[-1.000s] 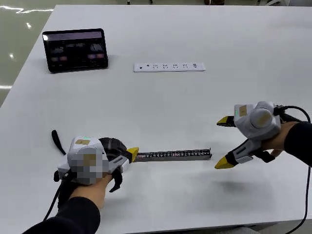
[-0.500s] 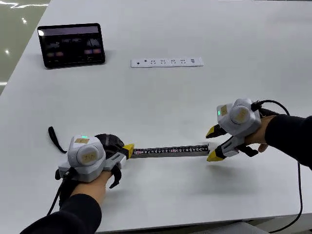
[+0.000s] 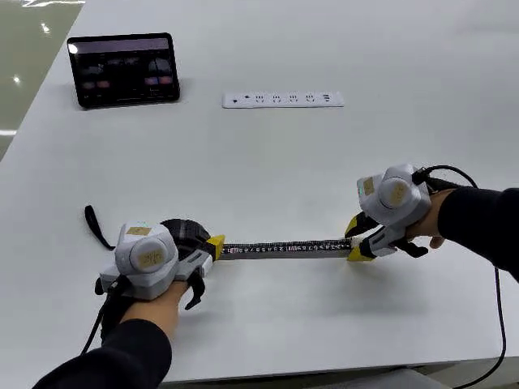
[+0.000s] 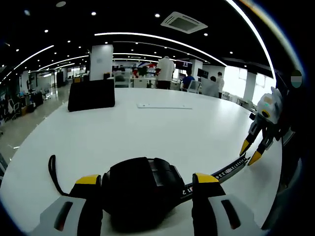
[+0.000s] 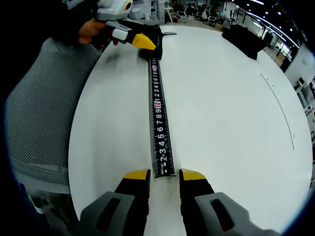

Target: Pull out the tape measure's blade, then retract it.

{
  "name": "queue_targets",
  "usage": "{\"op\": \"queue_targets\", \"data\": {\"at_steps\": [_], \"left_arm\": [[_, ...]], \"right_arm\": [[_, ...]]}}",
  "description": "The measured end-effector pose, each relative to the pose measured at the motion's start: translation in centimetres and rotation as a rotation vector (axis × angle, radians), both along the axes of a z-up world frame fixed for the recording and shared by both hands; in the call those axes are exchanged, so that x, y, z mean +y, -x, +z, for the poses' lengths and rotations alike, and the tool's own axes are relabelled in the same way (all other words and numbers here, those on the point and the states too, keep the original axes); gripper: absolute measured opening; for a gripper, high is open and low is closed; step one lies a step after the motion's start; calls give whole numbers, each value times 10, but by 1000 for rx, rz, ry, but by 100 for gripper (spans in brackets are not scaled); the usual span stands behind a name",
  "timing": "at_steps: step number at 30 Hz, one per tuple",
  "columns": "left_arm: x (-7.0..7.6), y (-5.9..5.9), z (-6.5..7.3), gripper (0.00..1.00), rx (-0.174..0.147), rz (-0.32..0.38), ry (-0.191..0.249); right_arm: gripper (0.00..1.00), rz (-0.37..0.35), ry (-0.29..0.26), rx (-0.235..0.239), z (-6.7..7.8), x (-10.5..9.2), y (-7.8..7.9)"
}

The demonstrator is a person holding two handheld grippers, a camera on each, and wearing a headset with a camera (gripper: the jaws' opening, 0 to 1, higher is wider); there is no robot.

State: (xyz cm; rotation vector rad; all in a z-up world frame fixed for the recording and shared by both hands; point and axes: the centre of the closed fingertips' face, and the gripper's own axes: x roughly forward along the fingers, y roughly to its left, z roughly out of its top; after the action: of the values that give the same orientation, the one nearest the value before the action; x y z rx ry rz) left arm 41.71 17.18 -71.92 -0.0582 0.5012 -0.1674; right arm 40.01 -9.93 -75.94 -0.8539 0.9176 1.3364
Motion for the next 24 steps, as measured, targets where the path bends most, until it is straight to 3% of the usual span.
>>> {"op": "queue_targets", "data": {"at_steps": [4, 17, 23, 24], "left_arm": [[0, 0, 0, 70, -1, -1, -3], [4, -1, -1, 67, 4, 12, -10], [7, -2, -2, 63, 19, 24, -12], [7, -1, -4, 63, 40, 36, 6]], "right_arm": [[12, 13, 9, 9, -2, 0, 0], [11, 78, 36, -20, -3, 2, 3], [11, 69, 60, -12, -3, 2, 2], [11, 62, 57, -9, -3, 2, 2]]}}
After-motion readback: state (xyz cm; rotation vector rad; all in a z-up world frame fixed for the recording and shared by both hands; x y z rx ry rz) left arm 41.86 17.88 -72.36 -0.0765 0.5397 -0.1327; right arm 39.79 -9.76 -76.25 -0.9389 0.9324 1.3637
